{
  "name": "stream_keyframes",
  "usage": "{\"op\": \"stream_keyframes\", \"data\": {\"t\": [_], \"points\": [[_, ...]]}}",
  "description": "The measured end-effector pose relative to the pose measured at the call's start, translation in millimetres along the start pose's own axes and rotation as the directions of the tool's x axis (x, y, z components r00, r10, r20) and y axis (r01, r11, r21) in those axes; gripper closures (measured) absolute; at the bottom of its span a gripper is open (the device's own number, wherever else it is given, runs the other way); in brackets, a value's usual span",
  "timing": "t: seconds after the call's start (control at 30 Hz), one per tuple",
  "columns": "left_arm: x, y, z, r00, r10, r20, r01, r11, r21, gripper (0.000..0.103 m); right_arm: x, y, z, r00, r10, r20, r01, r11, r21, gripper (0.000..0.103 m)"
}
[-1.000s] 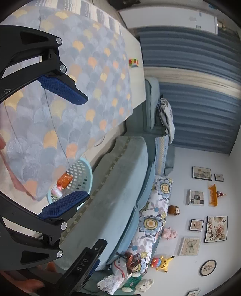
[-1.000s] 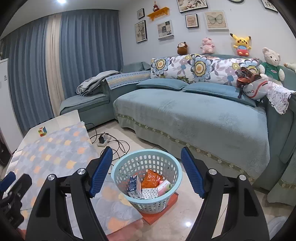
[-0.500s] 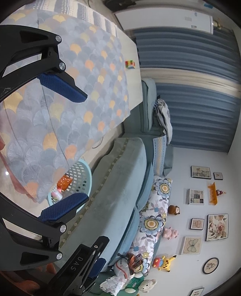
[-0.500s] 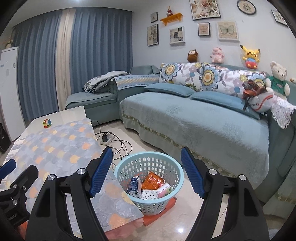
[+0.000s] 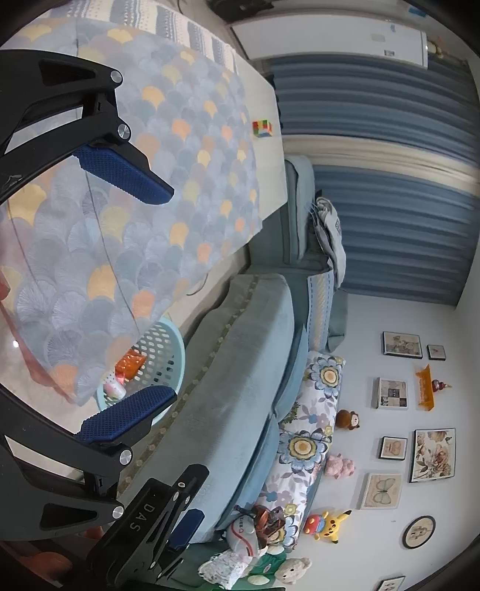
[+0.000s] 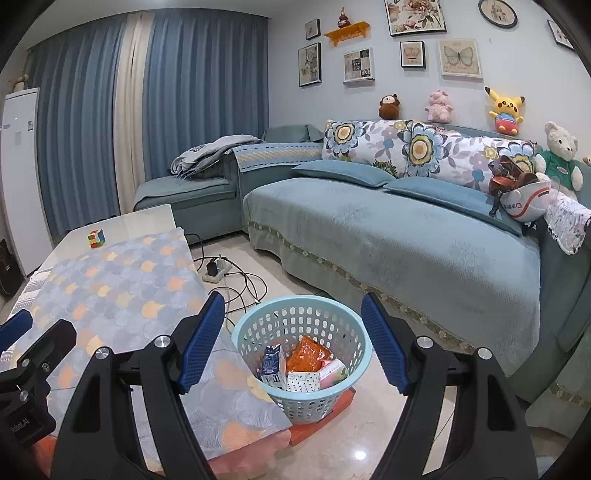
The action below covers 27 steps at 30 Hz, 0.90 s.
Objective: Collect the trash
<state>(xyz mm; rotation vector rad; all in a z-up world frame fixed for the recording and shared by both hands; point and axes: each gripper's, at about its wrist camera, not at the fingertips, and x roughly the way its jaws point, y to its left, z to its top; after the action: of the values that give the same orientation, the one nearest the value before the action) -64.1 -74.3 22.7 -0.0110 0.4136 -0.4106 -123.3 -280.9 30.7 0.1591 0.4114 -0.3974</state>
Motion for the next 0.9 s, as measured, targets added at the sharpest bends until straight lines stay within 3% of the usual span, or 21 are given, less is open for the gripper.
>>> {"op": "stream_keyframes", "data": {"t": [0.9], "points": [[-0.1, -7.9, -0.1, 1.0, 0.023, 0.009, -0.023, 0.998, 0.052, 0.008, 9.3, -4.3, -3.4, 1.0, 0.006, -0.017, -0.006, 1.0, -0.001, 0.026]]}}
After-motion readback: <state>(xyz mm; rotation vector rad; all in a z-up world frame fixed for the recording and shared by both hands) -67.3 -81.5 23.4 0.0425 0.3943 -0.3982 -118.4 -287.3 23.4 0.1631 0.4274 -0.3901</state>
